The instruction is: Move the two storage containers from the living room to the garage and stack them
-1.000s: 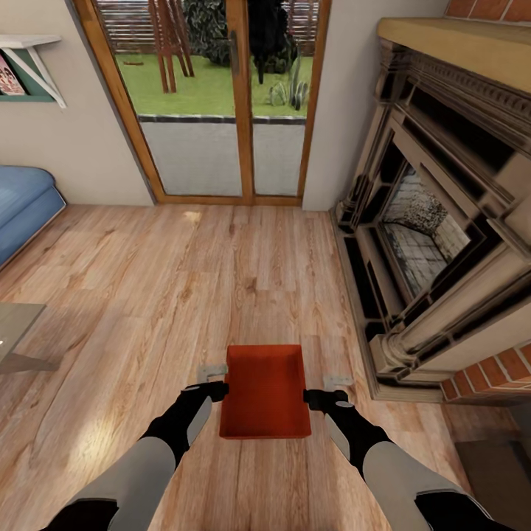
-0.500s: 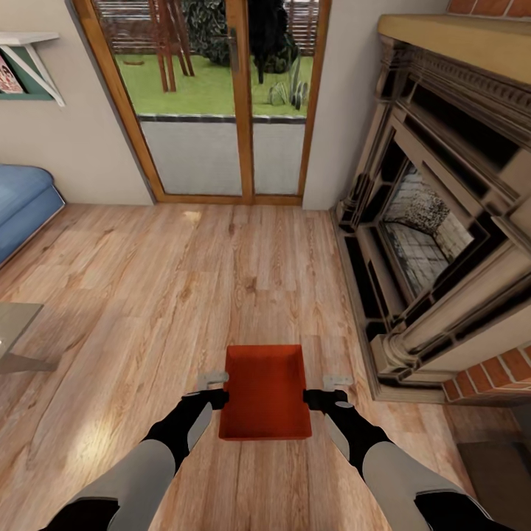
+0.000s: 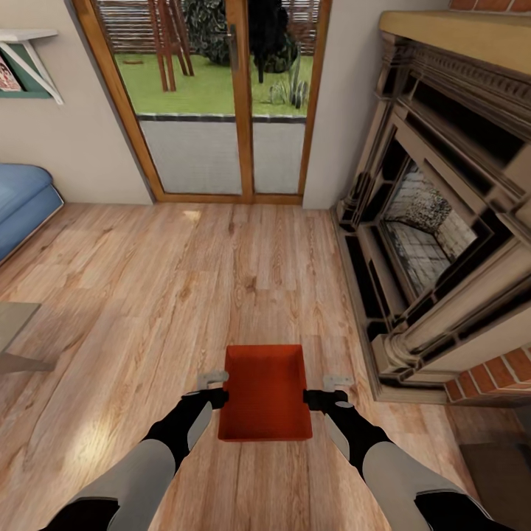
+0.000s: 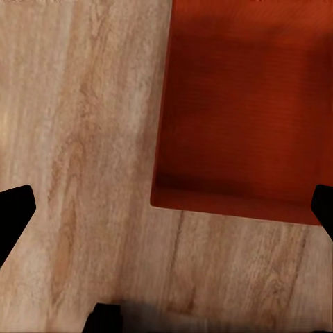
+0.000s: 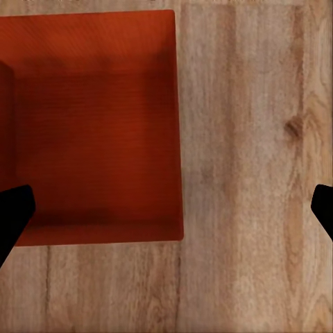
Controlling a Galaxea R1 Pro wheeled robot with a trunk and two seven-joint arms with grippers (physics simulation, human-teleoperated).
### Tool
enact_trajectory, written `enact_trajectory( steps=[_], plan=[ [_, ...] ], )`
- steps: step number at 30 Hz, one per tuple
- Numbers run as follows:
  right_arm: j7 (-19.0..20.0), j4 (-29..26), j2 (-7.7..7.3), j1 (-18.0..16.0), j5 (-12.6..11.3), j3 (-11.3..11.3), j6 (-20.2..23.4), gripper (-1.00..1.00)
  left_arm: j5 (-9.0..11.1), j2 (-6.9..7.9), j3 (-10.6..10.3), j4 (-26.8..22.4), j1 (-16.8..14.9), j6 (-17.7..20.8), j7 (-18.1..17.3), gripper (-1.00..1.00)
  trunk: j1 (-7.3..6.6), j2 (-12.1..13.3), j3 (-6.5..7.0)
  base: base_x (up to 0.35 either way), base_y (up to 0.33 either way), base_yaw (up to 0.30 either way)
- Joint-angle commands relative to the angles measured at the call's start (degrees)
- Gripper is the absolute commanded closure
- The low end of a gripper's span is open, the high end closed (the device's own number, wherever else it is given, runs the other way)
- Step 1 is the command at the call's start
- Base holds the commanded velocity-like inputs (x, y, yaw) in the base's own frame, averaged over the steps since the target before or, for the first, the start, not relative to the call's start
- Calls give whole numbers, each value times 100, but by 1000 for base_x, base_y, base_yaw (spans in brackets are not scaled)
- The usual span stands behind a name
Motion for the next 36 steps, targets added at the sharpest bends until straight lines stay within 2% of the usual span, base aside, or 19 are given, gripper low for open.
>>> enact_trajectory(
  steps=[1,26,36],
  plan=[
    [-35,-12,-1,0,-19,20,35,-100,41,-5,22,-17,0,26,17,-100,23,-46,-23,0,0,0],
    [-7,12,-2,0,-7,20,9,-100,45,30,22,4,0,26,17,-100,572,-1049,-472,0,0,0],
    [-9,262,6,0,329,26,-7,-100,41,31,22,14,0,26,17,-100,792,-1450,-652,0,0,0]
  ],
)
